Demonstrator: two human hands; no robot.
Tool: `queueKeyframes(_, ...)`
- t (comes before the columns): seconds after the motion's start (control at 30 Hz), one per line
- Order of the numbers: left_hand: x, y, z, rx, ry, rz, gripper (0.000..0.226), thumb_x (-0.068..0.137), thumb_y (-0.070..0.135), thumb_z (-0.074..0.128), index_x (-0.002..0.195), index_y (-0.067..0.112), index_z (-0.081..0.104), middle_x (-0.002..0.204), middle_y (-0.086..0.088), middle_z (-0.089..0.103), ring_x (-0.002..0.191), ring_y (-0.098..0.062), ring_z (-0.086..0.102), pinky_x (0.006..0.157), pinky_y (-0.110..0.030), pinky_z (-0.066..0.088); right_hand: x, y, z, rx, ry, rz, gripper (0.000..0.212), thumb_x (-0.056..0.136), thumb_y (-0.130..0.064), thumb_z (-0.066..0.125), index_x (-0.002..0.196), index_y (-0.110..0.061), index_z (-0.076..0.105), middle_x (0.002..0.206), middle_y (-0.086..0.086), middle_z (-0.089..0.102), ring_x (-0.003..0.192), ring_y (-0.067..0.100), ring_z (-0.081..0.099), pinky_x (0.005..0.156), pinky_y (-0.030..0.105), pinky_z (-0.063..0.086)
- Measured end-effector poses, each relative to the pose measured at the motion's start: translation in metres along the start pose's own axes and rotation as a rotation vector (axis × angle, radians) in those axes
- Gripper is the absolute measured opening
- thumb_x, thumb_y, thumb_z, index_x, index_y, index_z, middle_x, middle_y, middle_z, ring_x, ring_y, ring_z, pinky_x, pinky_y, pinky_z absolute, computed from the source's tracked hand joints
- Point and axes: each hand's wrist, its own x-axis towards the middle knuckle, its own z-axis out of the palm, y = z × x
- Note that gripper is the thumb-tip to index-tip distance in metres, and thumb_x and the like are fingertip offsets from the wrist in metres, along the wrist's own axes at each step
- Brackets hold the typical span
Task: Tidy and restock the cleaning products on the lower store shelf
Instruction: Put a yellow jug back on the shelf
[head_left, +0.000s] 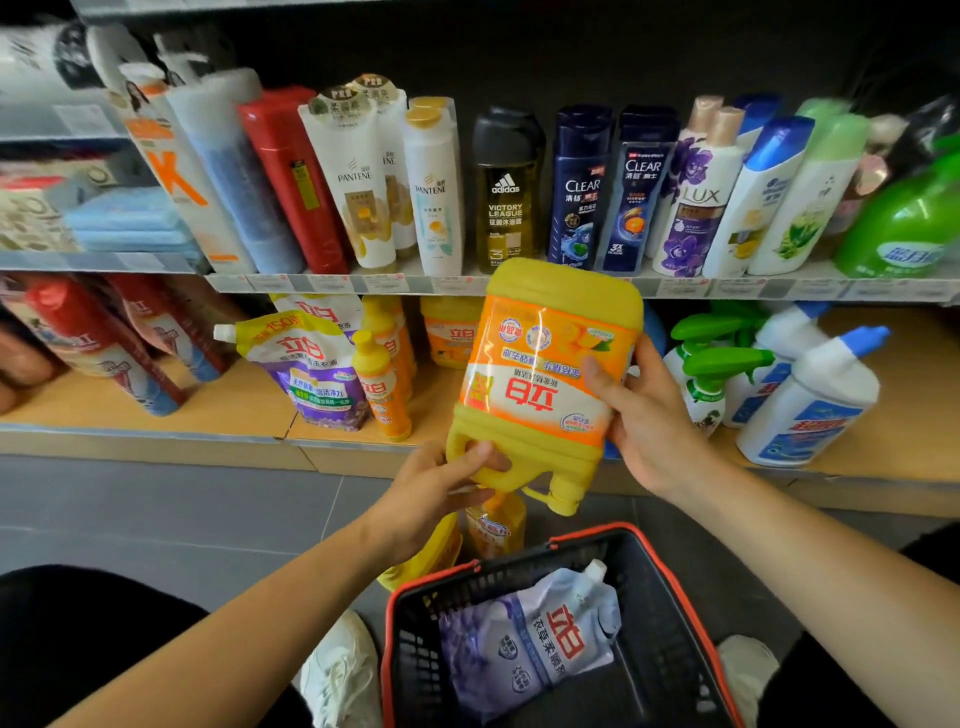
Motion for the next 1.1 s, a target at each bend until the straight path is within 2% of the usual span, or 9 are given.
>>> queueKeyframes(0.13, -0.002, 0.014, -0.017, -0.155, 0.164, 0.164, 0.038, 0.082, 0.035, 0.074, 0.103, 0.006, 0.063, 0.094, -0.010, 0.072, 0.094, -0.022, 0.070, 0.077, -0.028, 0.058, 0.008, 0.011, 0.000, -0.054, -0.037, 0.022, 0.078, 0.077, -0.016, 0.075, 0.143, -0.031, 0.037, 0.134, 0.004, 0.062, 0.116, 0.028, 0.065, 0.081, 0.059, 0.057)
queueKeyframes(0.27, -0.006, 0.033, -0.039, -0.147, 0.243, 0.295, 0.059, 0.072, 0.029, 0.089, 0.120, 0.007, 0.065, 0.116, -0.010, 0.073, 0.108, -0.023, 0.071, 0.085, -0.034, 0.060, 0.017, 0.033, -0.005, -0.108, -0.034, 0.184, 0.063, 0.071, -0.014, 0.078, 0.128, -0.026, 0.053, 0.118, 0.008, 0.072, 0.108, 0.030, 0.069, 0.089, 0.056, 0.056)
queueKeyframes(0.4, -0.013, 0.049, -0.059, -0.097, 0.345, 0.399, 0.038, 0.064, 0.037, 0.090, 0.096, 0.025, 0.072, 0.101, -0.002, 0.076, 0.097, -0.017, 0.073, 0.076, -0.027, 0.059, 0.025, 0.056, -0.004, -0.308, -0.148, 0.380, 0.050, 0.075, -0.019, 0.080, 0.122, -0.019, 0.061, 0.110, 0.012, 0.074, 0.100, 0.027, 0.073, 0.086, 0.042, 0.059)
queueKeyframes(0.47, -0.016, 0.053, -0.067, 0.030, 0.435, 0.421, 0.033, 0.061, 0.043, 0.091, 0.082, 0.029, 0.071, 0.092, 0.001, 0.075, 0.089, -0.014, 0.073, 0.072, -0.026, 0.059, 0.028, 0.069, -0.002, -0.552, -0.211, 0.338, 0.041, 0.080, -0.011, 0.079, 0.119, -0.012, 0.065, 0.102, 0.009, 0.076, 0.093, 0.021, 0.073, 0.082, 0.034, 0.059)
queueKeyframes(0.57, -0.022, 0.052, -0.078, 0.285, 0.505, 0.430, 0.037, 0.062, 0.040, 0.094, 0.076, 0.019, 0.067, 0.083, -0.001, 0.073, 0.078, -0.010, 0.070, 0.067, -0.026, 0.058, 0.034, 0.081, 0.001, -0.859, -0.230, 0.207, 0.028, 0.080, -0.004, 0.080, 0.105, -0.012, 0.070, 0.101, 0.014, 0.074, 0.093, 0.020, 0.070, 0.093, 0.037, 0.056)
queueKeyframes(0.7, -0.025, 0.048, -0.099, 0.472, 0.576, 0.333, 0.036, 0.069, 0.037, 0.092, 0.076, 0.012, 0.067, 0.079, -0.005, 0.071, 0.080, -0.022, 0.068, 0.069, -0.042, 0.058, 0.057, 0.081, 0.006, -1.059, -0.240, 0.129, 0.028, 0.082, -0.012, 0.079, 0.109, -0.014, 0.072, 0.098, 0.005, 0.073, 0.089, 0.014, 0.069, 0.090, 0.036, 0.057)
queueKeyframes(0.83, -0.021, 0.040, -0.125, 0.600, 0.560, 0.205, 0.037, 0.071, 0.038, 0.091, 0.084, 0.009, 0.073, 0.087, -0.008, 0.073, 0.088, -0.027, 0.068, 0.076, -0.050, 0.059, 0.090, 0.083, 0.020, -1.142, -0.251, 0.046, 0.037, 0.085, -0.017, 0.077, 0.120, -0.010, 0.068, 0.110, 0.009, 0.071, 0.094, 0.020, 0.068, 0.090, 0.039, 0.056)
queueKeyframes(0.97, -0.008, 0.019, -0.144, 0.648, 0.535, 0.042, 0.030, 0.078, 0.032, 0.086, 0.087, 0.008, 0.073, 0.083, -0.007, 0.074, 0.082, -0.025, 0.069, 0.077, -0.047, 0.057, 0.126, 0.097, 0.038, -1.119, -0.229, 0.042, 0.050, 0.086, -0.023, 0.077, 0.131, -0.011, 0.060, 0.124, 0.009, 0.065, 0.101, 0.025, 0.067, 0.092, 0.045, 0.055)
queueKeyframes(1.1, 0.011, -0.009, -0.156, 0.661, 0.491, -0.133, 0.025, 0.085, 0.031, 0.080, 0.086, 0.007, 0.074, 0.075, -0.007, 0.076, 0.079, -0.025, 0.072, 0.079, -0.045, 0.059, 0.156, 0.125, 0.045, -1.061, -0.152, 0.108, 0.067, 0.084, -0.029, 0.078, 0.142, -0.013, 0.049, 0.138, 0.009, 0.056, 0.117, 0.024, 0.058, 0.096, 0.036, 0.049)
